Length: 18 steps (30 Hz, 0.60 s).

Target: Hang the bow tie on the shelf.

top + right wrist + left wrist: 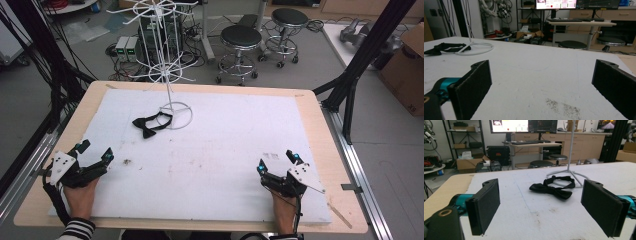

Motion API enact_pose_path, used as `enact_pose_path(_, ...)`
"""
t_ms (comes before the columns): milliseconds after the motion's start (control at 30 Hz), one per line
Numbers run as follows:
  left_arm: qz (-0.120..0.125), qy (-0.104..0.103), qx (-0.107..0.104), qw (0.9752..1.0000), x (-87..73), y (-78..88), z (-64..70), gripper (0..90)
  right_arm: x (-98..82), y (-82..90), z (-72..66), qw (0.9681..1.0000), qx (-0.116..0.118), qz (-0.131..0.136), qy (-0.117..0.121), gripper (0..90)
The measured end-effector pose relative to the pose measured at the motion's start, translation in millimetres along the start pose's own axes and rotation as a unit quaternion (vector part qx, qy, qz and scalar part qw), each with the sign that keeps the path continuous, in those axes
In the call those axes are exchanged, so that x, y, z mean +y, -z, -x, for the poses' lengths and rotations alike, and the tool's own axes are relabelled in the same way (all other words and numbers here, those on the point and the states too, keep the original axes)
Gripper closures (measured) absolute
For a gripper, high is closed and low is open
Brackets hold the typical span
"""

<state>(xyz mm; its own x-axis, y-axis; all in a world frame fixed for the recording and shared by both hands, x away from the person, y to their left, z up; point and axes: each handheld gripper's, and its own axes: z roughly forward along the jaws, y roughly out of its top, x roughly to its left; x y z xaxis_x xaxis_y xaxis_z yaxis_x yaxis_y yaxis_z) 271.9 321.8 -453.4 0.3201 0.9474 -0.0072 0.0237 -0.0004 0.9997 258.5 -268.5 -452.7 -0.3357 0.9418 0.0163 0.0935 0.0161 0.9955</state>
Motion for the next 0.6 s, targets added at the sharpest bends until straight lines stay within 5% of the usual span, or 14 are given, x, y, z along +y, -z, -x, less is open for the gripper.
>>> enact_pose_path(600,0.001,0.002,0.001,1.0000,0.0,0.3,-0.8,15.9,0.0,0.0,0.2,1.0000,-0.002,0.001,-0.002,1.5)
